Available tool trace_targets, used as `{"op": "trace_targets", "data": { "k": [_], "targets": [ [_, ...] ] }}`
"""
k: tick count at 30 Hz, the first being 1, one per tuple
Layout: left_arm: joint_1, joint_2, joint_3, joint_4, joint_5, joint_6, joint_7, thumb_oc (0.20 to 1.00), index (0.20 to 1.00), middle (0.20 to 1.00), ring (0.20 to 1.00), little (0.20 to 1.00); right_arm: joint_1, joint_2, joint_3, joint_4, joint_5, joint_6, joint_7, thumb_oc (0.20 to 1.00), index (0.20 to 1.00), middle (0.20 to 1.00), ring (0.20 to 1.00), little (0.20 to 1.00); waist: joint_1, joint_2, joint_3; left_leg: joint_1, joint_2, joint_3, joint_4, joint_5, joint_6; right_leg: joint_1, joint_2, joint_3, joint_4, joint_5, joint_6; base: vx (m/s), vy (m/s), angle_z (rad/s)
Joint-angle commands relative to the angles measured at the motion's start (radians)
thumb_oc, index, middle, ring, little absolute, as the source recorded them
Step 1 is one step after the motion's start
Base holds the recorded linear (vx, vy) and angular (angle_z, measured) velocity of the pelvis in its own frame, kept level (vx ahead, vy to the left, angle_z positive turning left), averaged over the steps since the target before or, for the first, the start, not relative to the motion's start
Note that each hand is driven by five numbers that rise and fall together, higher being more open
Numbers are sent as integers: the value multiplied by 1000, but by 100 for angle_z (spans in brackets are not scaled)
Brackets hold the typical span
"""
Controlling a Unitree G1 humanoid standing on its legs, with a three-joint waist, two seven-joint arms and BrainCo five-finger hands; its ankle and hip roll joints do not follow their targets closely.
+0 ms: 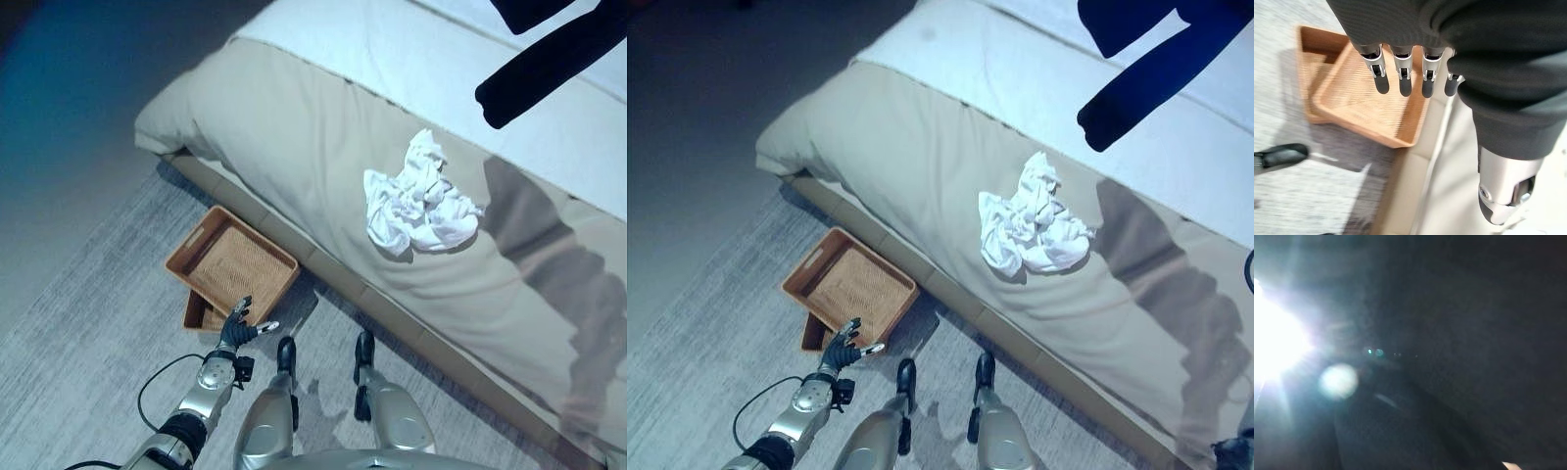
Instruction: Pick up clothes into the bucket
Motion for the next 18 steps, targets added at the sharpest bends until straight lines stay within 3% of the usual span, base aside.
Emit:
{"op": "trace_targets", "data": {
  "k": [1,5,6,8,9,10,13,18],
  "targets": [
    [74,51,4,-96,17,-23,-48,1000,1000,1000,1000,1000,-15,-42,-28,-62,-9,-53,-13,200,200,200,200,200,5,-63,-147,23,-5,15,98,-124,-9,44,-17,2,110,-127,56,56,8,-9],
    [87,110,-6,-275,-12,-26,-104,1000,1000,1000,1000,1000,36,-41,-40,-109,17,-65,37,200,200,200,200,200,0,-65,-190,68,2,31,76,-129,-8,80,-12,9,90,-123,57,97,13,-21],
    [62,175,-4,-457,-38,-35,-141,1000,1000,1000,1000,1000,75,-37,-29,-151,39,-73,94,200,200,200,200,200,-5,-60,-211,96,6,38,65,-137,-8,105,-9,13,85,-130,57,50,7,-10],
    [56,206,9,-544,-54,-32,-154,1000,1000,1000,1000,1000,103,-40,-33,-172,48,-71,109,200,200,200,200,200,-8,-62,-223,102,5,39,58,-131,-7,111,-10,13,81,-127,58,55,4,-9],
    [0,254,27,-651,-76,-36,-166,1000,1000,1000,1000,1000,152,-31,-21,-209,54,-67,168,200,200,200,200,200,-13,-59,-243,118,4,41,54,-135,-6,124,-11,13,80,-130,57,52,0,-8],
    [3,259,28,-657,-77,-31,-167,1000,1000,1000,1000,1000,161,-32,-31,-213,54,-65,169,200,200,200,200,200,-12,-62,-242,121,4,41,53,-135,-6,128,-10,13,80,-131,58,58,-6,-7],
    [-183,327,28,-806,-104,-32,-176,1000,1000,1000,1000,1000,346,-25,-38,-368,64,-58,298,200,200,200,200,200,-21,-56,-272,146,3,41,51,-143,-4,157,-12,12,76,-138,57,37,-13,-3],
    [-343,361,-43,-848,-132,-16,-208,1000,1000,1000,1000,1000,595,-24,-118,-550,97,-44,429,200,200,200,200,200,-15,-51,-288,166,0,37,58,-155,0,184,-15,9,73,-143,58,0,0,0]
  ]
}}
